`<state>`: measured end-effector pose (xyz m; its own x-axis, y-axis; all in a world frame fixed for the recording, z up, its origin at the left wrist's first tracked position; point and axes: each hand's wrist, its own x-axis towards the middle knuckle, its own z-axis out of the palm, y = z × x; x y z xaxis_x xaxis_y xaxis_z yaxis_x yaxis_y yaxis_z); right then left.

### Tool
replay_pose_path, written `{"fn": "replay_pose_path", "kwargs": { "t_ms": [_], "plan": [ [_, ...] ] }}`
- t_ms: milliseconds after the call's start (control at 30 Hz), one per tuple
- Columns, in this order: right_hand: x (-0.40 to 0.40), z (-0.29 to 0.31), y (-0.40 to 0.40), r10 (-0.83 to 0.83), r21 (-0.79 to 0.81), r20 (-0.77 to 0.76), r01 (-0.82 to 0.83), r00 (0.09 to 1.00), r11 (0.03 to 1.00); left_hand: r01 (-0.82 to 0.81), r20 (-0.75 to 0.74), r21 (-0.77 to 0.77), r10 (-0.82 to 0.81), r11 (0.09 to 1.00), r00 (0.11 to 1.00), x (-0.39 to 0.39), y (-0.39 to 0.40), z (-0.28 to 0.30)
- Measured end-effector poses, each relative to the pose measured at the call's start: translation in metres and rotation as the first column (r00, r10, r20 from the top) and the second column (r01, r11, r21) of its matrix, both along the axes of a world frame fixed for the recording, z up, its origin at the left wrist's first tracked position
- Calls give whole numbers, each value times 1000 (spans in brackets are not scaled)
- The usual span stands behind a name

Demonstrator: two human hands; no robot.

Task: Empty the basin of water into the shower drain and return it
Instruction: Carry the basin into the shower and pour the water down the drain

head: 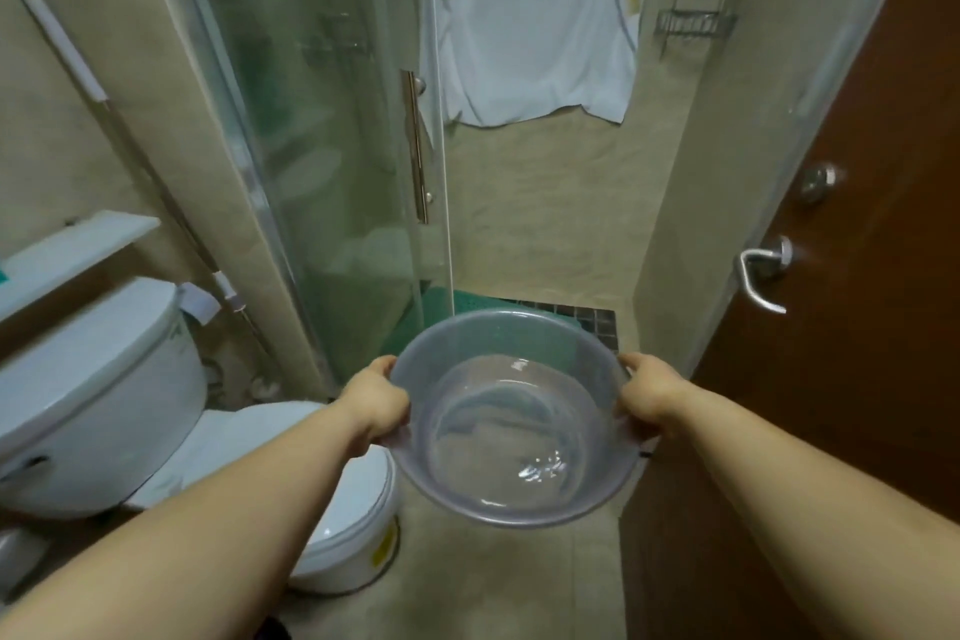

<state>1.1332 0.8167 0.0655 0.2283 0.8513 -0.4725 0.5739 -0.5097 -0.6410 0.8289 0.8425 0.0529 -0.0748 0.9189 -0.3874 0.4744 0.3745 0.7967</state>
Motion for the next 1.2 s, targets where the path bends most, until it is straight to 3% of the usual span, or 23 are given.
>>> {"fn": "replay_pose_path", "kwargs": {
  "t_ms": [333, 633, 800, 1200],
  "plan": [
    [66, -4, 198, -36, 35, 17, 35, 999, 999, -25, 60, 77, 20, 997, 998, 75, 191, -10],
    [110, -11, 361, -167, 70, 22, 165, 986, 984, 96, -12, 88, -96, 991, 995, 127, 399, -21],
    [143, -6, 440, -228, 53, 2, 227, 974, 972, 149, -8, 13, -149, 989, 989, 168, 497, -24],
    [225, -22, 669, -16, 35, 92, 12, 996, 999, -17, 63, -10, 17, 1000, 998, 238, 661, -35]
  ]
}}
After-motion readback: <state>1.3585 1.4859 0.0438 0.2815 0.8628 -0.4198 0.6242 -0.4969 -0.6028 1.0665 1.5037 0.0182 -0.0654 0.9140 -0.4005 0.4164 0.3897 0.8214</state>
